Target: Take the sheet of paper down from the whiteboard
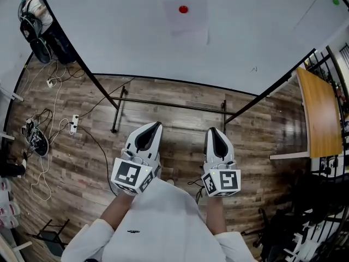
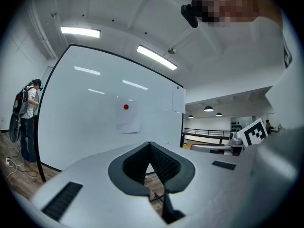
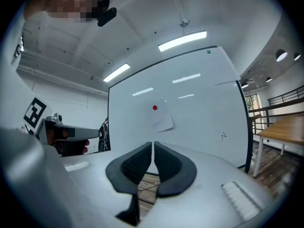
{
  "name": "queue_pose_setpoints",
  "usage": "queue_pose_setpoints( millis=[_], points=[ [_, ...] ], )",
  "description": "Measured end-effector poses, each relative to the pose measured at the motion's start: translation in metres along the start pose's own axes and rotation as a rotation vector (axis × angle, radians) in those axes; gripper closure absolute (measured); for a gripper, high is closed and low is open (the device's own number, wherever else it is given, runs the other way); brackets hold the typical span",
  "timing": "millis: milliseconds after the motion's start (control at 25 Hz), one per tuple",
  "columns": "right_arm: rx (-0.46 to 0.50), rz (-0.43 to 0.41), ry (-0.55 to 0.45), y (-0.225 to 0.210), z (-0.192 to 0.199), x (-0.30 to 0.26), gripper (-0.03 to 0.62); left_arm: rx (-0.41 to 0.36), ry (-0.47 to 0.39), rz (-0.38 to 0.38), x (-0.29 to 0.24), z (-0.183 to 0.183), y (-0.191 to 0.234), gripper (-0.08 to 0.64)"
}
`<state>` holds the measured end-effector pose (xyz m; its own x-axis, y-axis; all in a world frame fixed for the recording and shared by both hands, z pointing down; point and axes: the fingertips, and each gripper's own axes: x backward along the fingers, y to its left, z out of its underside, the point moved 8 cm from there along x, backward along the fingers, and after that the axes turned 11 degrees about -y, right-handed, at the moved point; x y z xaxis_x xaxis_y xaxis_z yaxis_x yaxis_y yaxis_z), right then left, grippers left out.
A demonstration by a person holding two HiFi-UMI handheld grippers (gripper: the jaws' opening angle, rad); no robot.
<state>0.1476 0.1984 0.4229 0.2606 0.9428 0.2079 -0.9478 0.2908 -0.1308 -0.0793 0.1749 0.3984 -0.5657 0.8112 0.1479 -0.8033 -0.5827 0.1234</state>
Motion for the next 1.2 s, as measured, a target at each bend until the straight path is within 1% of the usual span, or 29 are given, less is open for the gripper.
queue_pose_setpoints(
  millis=[160, 320, 440, 600, 760, 960, 1200],
  points=[
    [0.015, -0.019, 0.020, -0.002, 0.008, -0.054, 0.577, 0.012, -0.015, 0.005, -0.039, -0.003, 0.038, 0.554],
    [0.063, -0.030, 0.014, -0.011, 0.005, -0.122, 0.577, 0.011, -0.022, 0.029, -0.090, -0.011, 0.079, 0.554],
    [0.068, 0.014, -0.006, -0.021, 0.004, -0.163, 0.577, -0.002, -0.018, 0.073, -0.129, -0.016, 0.107, 0.554],
    [0.056, 0.069, -0.021, -0.025, 0.010, -0.205, 0.577, 0.000, -0.008, 0.111, -0.162, -0.017, 0.141, 0.554],
    [0.073, 0.091, -0.046, -0.040, 0.007, -0.232, 0.577, -0.012, -0.010, 0.147, -0.195, -0.018, 0.152, 0.554],
    [0.069, 0.089, -0.031, -0.050, 0.008, -0.247, 0.577, 0.002, 0.003, 0.127, -0.210, -0.014, 0.158, 0.554],
    [0.074, 0.063, -0.027, -0.064, 0.005, -0.249, 0.577, 0.006, -0.006, 0.100, -0.220, -0.012, 0.150, 0.554]
  ],
)
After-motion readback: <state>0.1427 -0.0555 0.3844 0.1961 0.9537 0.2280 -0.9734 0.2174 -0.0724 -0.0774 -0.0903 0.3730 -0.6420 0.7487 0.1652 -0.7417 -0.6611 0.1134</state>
